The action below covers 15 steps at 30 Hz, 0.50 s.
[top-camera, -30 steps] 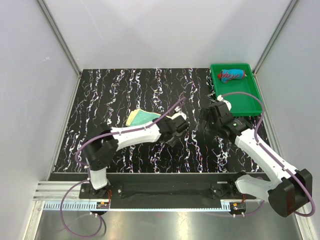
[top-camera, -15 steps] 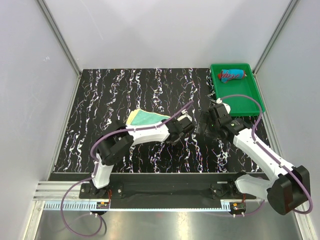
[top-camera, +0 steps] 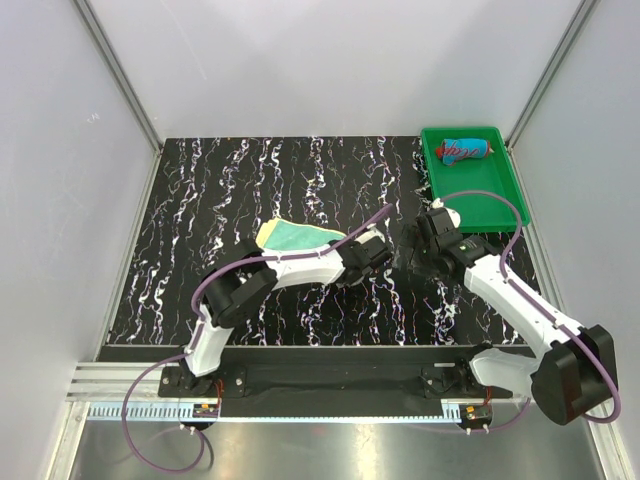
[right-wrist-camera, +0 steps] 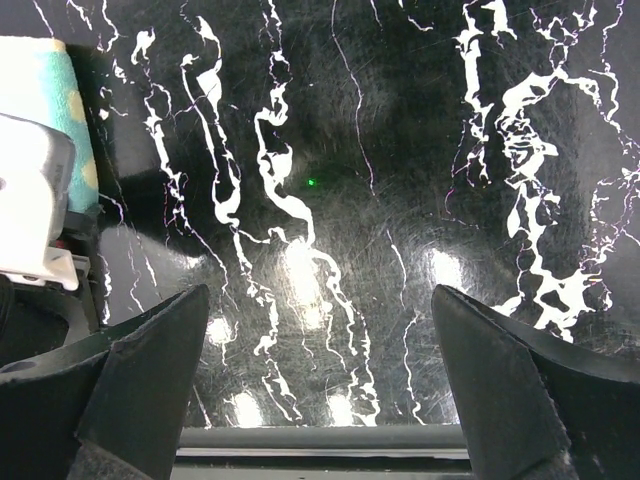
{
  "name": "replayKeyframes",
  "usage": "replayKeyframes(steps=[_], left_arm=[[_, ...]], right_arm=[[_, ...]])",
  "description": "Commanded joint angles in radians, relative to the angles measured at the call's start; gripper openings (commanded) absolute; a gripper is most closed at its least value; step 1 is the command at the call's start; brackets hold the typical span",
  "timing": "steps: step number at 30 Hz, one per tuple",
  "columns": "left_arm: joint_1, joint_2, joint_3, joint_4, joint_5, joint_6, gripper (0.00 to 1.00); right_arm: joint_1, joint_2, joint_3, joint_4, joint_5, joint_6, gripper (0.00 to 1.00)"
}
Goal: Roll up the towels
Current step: Roll the towel
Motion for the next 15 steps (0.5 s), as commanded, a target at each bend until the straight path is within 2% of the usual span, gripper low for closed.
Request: replayKeyframes(steps=[1,3,4,10,15], left_arm=[[0.001,0.02,-0.019,0.022,-0.007,-0.017,0.18],[0.001,0.018,-0.023,0.032,0.019,-0.014,0.03],[0.001,0.016,-0.023,0.031,0.022,-0.016,0.0],[0.001,-0.043,0.001,0.002,0.146,-0.046,0.0],[0.001,-0.138,-0.005,0.005,0.318,-0.109,0.0]], right_arm=[[-0.012,0.008,-0.004,0.039,-0.004,-0.014,1.0],[-0.019,0.008,-0.007,0.041,-0.005,-0.014,1.0],[-0.022,0.01,-0.007,0.041,-0.004,-0.016,1.0],[-0.068,0.001,0.022,0.018,-0.004,-0.039,1.0],[-0.078,-0.01,0.06,0.009,-0.036,-0.04,1.0]])
